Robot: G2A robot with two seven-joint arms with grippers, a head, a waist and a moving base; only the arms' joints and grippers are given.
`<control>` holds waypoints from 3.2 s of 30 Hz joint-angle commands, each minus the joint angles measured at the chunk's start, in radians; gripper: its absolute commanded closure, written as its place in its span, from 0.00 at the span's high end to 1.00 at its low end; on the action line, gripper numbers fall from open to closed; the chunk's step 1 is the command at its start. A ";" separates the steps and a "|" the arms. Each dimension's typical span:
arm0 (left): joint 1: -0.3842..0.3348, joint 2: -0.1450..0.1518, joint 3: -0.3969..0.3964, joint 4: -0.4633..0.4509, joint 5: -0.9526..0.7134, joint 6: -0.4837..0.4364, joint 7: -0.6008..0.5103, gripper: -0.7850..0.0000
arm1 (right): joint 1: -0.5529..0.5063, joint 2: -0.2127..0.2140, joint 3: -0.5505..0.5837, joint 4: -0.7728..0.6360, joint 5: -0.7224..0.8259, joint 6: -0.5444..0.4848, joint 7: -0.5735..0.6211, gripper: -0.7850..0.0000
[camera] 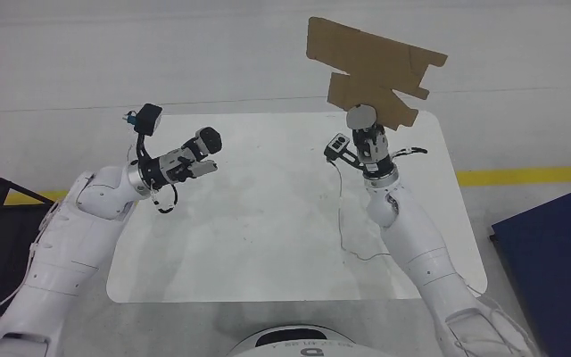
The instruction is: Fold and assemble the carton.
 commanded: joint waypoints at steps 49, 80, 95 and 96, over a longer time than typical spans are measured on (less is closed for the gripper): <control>-0.306 -0.195 0.256 0.239 -0.011 -0.001 -0.102 0.00 | -0.022 -0.036 0.032 0.010 -0.036 0.128 -0.124 1.00; -0.258 -0.094 0.184 0.087 0.682 -0.001 -0.130 0.00 | -0.059 0.031 0.209 -0.348 -0.914 -0.484 -0.270 1.00; -0.305 -0.111 0.204 0.131 0.486 0.130 -0.103 0.00 | -0.054 0.018 0.090 -0.360 -1.044 -0.484 -0.383 1.00; -0.307 -0.112 0.206 0.136 0.476 0.134 -0.105 0.00 | -0.055 0.019 0.091 -0.363 -1.045 -0.483 -0.384 1.00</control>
